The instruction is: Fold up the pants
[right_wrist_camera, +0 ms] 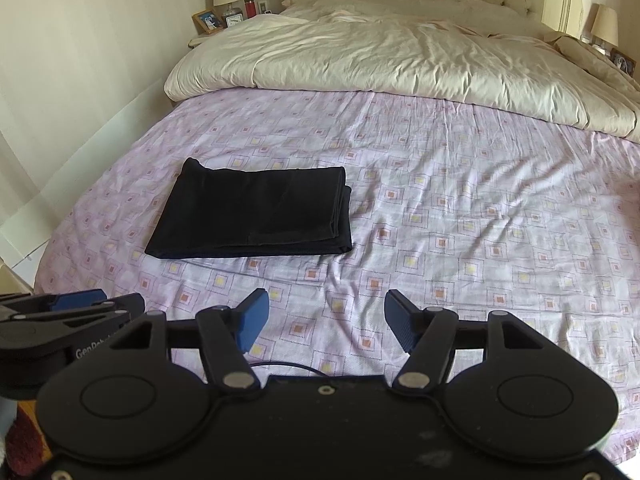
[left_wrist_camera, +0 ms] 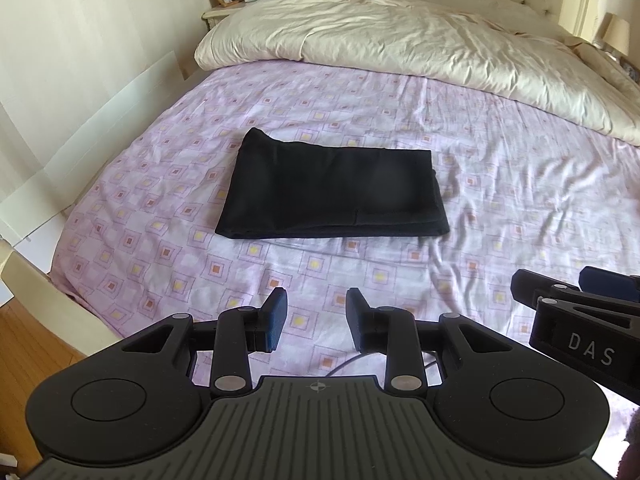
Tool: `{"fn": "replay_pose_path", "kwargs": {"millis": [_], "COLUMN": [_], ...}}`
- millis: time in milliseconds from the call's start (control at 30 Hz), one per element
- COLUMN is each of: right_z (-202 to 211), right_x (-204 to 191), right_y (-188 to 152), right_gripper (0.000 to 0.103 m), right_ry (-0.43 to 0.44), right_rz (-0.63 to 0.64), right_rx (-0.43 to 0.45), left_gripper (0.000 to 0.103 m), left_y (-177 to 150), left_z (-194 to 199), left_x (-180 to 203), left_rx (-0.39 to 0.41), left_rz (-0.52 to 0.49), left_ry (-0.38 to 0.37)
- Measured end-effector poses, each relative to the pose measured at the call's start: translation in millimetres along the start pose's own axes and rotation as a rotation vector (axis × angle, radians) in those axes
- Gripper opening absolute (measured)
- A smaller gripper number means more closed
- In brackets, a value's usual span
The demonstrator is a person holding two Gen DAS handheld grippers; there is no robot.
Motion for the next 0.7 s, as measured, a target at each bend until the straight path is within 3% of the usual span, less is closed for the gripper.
{"fn": "replay_pose_path", "kwargs": {"millis": [700], "right_z": [-5.8], "right_x": [-0.4], "right_y": [5.3], "right_gripper": [0.068], "right_ry": [0.012], "right_rz": [-0.004], "right_rx": [0.002], "left_gripper": [0.031], "left_y": [4.7], "left_z": [-1.6], "left_x": [3.3], "left_rx": [0.043], "left_rz": [-0.022], "left_ry": [0.01]}}
Point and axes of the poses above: each gripper's, at about its wrist camera, not at the fingertips, and z roughly against the way its jaws point, x to its right, y to its top, the point moved 6 cm from there along -z, roughly the way its jaws point, and after that the axes turned 11 degrees about z, right-handed, at the moved point
